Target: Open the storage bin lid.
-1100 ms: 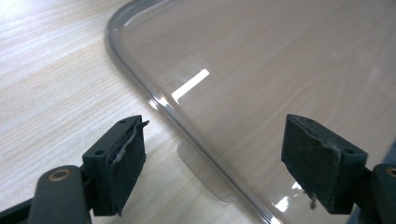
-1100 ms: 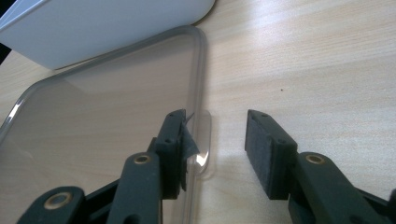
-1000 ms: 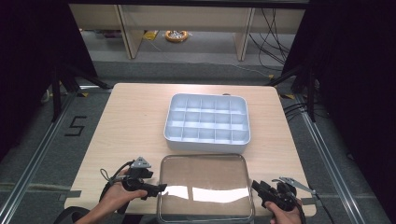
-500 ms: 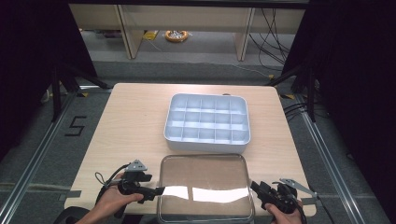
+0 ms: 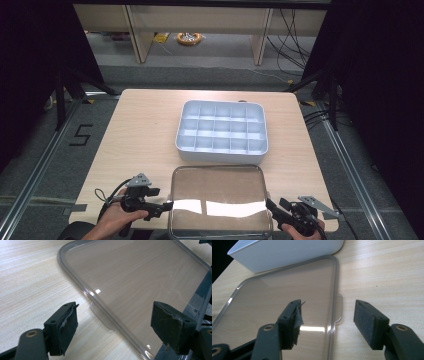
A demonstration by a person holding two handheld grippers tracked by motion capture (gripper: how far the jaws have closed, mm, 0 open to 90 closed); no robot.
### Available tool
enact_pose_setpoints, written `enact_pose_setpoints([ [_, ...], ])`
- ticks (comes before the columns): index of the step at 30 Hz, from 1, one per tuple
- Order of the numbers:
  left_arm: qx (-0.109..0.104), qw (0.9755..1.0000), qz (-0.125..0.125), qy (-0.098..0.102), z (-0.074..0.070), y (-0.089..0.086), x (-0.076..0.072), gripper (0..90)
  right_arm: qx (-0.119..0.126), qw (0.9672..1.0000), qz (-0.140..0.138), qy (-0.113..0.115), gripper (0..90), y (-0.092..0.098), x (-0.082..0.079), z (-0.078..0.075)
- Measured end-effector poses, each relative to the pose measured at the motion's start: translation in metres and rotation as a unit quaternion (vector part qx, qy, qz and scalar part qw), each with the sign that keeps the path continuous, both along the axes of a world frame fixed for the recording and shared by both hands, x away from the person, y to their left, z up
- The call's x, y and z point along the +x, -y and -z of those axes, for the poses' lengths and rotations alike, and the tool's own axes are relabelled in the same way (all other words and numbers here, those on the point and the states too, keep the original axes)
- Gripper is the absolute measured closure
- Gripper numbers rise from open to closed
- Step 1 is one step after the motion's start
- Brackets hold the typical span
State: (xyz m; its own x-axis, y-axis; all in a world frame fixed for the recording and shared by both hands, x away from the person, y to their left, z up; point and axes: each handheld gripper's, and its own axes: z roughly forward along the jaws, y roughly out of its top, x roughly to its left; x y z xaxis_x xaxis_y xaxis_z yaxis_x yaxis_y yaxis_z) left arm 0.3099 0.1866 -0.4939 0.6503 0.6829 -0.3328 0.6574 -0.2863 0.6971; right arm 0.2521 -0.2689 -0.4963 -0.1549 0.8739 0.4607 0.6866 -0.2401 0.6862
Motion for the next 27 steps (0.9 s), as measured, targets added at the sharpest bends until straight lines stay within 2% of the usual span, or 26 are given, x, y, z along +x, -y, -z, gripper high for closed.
enact_pose_setpoints([
  [1, 0.004, 1.0000, 0.002, 0.004, 0.000, -0.001, 0.000, 20.4, 0.031, 0.9978, 0.036, -0.046, 37.5, -0.007, -0.005, -0.006],
  [2, -0.008, 0.9994, -0.017, -0.030, -0.002, 0.000, -0.005, 20.2, 0.007, 0.9995, 0.017, -0.026, 36.8, -0.003, -0.003, -0.003],
  [3, -0.005, 1.0000, 0.001, 0.002, 0.000, -0.002, 0.000, 20.0, 0.004, 0.9998, 0.013, -0.018, 36.7, -0.003, -0.003, -0.002],
  [5, -0.010, 0.9999, -0.002, 0.003, 0.000, -0.004, 0.000, 19.4, -0.027, 0.9994, 0.000, 0.022, 36.2, 0.001, -0.001, 0.002],
  [6, -0.009, 0.9999, -0.007, 0.006, 0.000, -0.004, -0.001, 19.0, -0.029, 0.9994, 0.001, 0.020, 36.0, 0.000, -0.002, 0.001],
  [7, -0.005, 0.9999, -0.007, 0.006, -0.001, -0.005, -0.001, 18.8, -0.034, 0.9990, -0.008, 0.028, 35.9, 0.001, -0.002, 0.001],
  [8, -0.015, 0.9999, 0.000, 0.004, -0.001, -0.006, -0.001, 18.6, -0.035, 0.9990, -0.004, 0.027, 35.8, 0.001, -0.004, 0.000],
  [9, -0.011, 0.9999, -0.003, 0.011, 0.000, -0.007, 0.000, 18.4, -0.045, 0.9982, -0.011, 0.037, 35.7, 0.001, -0.004, 0.001],
  [10, -0.014, 0.9998, -0.001, 0.010, 0.000, -0.008, -0.001, 18.1, -0.058, 0.9975, -0.010, 0.040, 35.7, 0.002, -0.005, 0.001],
  [12, -0.017, 0.9998, -0.002, 0.014, 0.000, -0.009, -0.002, 17.7, -0.049, 0.9981, -0.010, 0.035, 35.2, 0.001, -0.008, -0.001],
  [13, -0.015, 0.9998, -0.004, 0.015, 0.000, -0.009, -0.002, 17.6, -0.059, 0.9974, -0.013, 0.039, 34.9, 0.001, -0.009, -0.001],
  [14, -0.016, 0.9997, -0.003, 0.017, 0.000, -0.010, -0.003, 17.3, -0.043, 0.9989, -0.001, 0.016, 34.6, -0.003, -0.013, -0.003],
  [15, -0.020, 0.9997, -0.003, 0.017, 0.000, -0.010, -0.003, 17.1, -0.048, 0.9983, -0.005, 0.032, 34.2, -0.003, -0.013, -0.002],
  [16, -0.024, 0.9996, 0.001, 0.015, 0.000, -0.011, -0.003, 17.0, -0.067, 0.9967, -0.017, 0.043, 33.7, -0.002, -0.013, -0.002],
  [17, -0.023, 0.9996, 0.004, 0.015, 0.000, -0.011, -0.003, 16.9, -0.055, 0.9980, -0.005, 0.031, 33.2, -0.005, -0.016, -0.002],
  [18, -0.023, 0.9996, 0.007, 0.017, 0.000, -0.012, -0.003, 16.7, -0.076, 0.9961, -0.021, 0.040, 32.7, -0.003, -0.016, -0.002],
  [19, -0.024, 0.9996, 0.006, 0.016, 0.001, -0.013, -0.004, 16.6, -0.074, 0.9961, -0.022, 0.043, 32.3, -0.003, -0.017, -0.002],
  [20, -0.022, 0.9996, 0.007, 0.014, 0.000, -0.013, -0.005, 16.6, -0.064, 0.9974, -0.010, 0.032, 32.2, -0.007, -0.020, -0.003],
  [21, -0.021, 0.9996, 0.010, 0.017, 0.000, -0.014, -0.005, 16.6, -0.081, 0.9955, -0.025, 0.043, 32.1, -0.004, -0.020, -0.002],
  [22, -0.023, 0.9996, 0.005, 0.013, 0.000, -0.014, -0.006, 16.6, -0.074, 0.9968, -0.013, 0.028, 32.1, -0.007, -0.023, -0.003],
  [23, -0.025, 0.9996, 0.006, 0.016, 0.000, -0.015, -0.007, 16.6, -0.062, 0.9977, -0.008, 0.026, 32.1, -0.009, -0.025, -0.003],
  [24, -0.023, 0.9996, 0.007, 0.015, 0.000, -0.015, -0.007, 16.6, -0.086, 0.9952, -0.021, 0.042, 32.2, -0.006, -0.025, -0.002],
  [25, -0.023, 0.9996, 0.002, 0.016, 0.000, -0.015, -0.009, 16.6, -0.081, 0.9955, -0.024, 0.043, 32.6, -0.007, -0.025, -0.001],
  [27, -0.023, 0.9996, 0.008, 0.014, 0.001, -0.016, -0.009, 16.5, -0.078, 0.9959, -0.026, 0.038, 32.5, -0.006, -0.028, -0.001],
])
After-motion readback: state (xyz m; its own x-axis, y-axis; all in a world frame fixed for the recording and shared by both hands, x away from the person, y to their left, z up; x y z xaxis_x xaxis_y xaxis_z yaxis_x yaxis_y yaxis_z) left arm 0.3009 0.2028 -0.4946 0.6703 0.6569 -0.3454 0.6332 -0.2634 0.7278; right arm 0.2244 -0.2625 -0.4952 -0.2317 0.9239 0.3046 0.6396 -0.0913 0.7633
